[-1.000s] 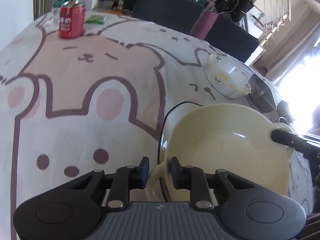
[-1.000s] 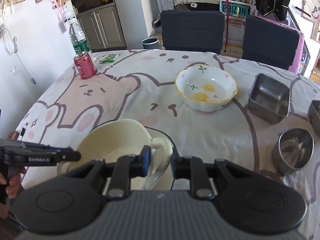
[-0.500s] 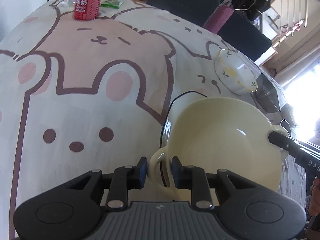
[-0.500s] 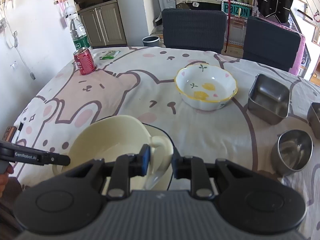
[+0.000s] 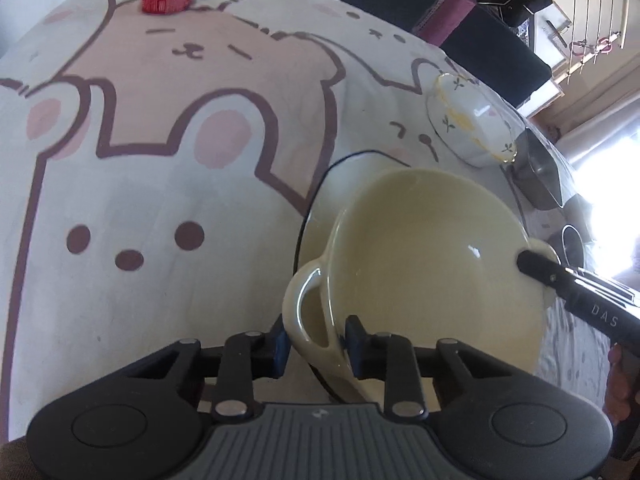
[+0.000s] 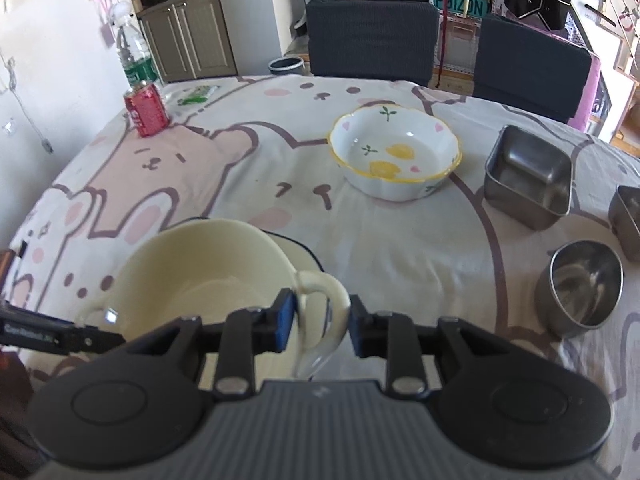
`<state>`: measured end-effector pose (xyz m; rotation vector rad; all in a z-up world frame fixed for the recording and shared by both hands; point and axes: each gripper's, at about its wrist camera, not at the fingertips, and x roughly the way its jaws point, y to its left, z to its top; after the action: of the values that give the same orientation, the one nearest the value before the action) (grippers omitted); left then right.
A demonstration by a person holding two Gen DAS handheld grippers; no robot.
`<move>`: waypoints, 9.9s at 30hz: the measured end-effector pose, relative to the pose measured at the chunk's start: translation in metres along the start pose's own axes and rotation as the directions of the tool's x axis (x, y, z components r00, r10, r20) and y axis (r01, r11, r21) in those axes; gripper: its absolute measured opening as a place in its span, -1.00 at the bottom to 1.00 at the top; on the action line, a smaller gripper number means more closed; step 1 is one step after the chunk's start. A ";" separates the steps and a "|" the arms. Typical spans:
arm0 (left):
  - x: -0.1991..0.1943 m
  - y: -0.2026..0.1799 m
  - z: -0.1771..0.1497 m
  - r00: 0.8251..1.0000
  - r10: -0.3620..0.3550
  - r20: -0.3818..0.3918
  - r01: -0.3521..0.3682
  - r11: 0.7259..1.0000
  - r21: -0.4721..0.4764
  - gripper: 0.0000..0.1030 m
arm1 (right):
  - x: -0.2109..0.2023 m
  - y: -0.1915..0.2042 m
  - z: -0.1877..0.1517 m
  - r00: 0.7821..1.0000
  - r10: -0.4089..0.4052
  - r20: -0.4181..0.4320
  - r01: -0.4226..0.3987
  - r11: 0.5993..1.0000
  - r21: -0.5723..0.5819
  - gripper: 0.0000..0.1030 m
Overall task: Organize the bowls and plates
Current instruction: 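Lower the cream bowl onto the white plate with both grippers, then open the left gripper on the bowl handle while the right gripper opens too, then move the left tool to the yellow-rimmed floral bowl while the right tool reaches its rim, then close the left gripper on the floral bowl rim while the right gripper closes on it, then lift the floral bowl with both grippers and carry it over the cream bowl, then lower the floral bowl into the cream bowl and open both grippers, then move the left tool to the steel rectangular tray while the right tool reaches its rim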
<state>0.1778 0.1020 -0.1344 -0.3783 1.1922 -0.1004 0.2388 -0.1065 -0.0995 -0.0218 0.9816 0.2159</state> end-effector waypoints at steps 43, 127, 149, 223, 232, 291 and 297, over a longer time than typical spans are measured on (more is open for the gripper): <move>0.013 -0.017 0.013 0.992 0.103 0.073 -0.111 0.986 0.120 -0.05 | 0.008 -0.005 -0.015 0.997 -0.021 -0.070 0.026 0.996 0.080 -0.28; 0.162 -0.150 0.208 0.985 -0.050 0.166 -0.004 0.952 0.308 -0.82 | 0.143 -0.139 0.118 0.991 -0.126 -0.033 0.127 0.880 0.458 -0.76; 0.042 -0.160 0.169 0.949 -0.063 0.309 -0.042 0.946 0.322 -0.83 | 0.046 -0.110 0.115 0.985 -0.099 0.139 0.047 0.939 0.340 -0.76; -0.015 -0.050 0.021 0.998 0.021 0.064 -0.034 0.977 0.210 0.14 | 0.011 0.018 0.013 0.995 -0.077 -0.055 0.079 0.997 0.026 -0.85; -0.044 -0.043 0.032 0.984 -0.061 0.169 0.035 0.988 0.150 0.16 | 0.024 0.026 0.013 0.995 -0.020 -0.096 0.022 1.000 0.017 -0.83; 0.001 -0.226 0.066 0.924 -0.254 0.286 0.231 0.966 0.112 1.00 | -0.075 -0.196 0.049 0.932 -0.209 0.298 0.099 0.934 0.344 0.99; 0.074 -0.256 0.090 0.955 -0.258 0.147 0.263 0.965 -0.019 0.59 | -0.046 -0.251 0.069 0.936 -0.240 0.257 0.156 0.938 0.308 0.99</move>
<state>0.3186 -0.1358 -0.0847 -0.5670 0.9985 -0.2752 0.3193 -0.3522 -0.0432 0.1690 0.7016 -0.1105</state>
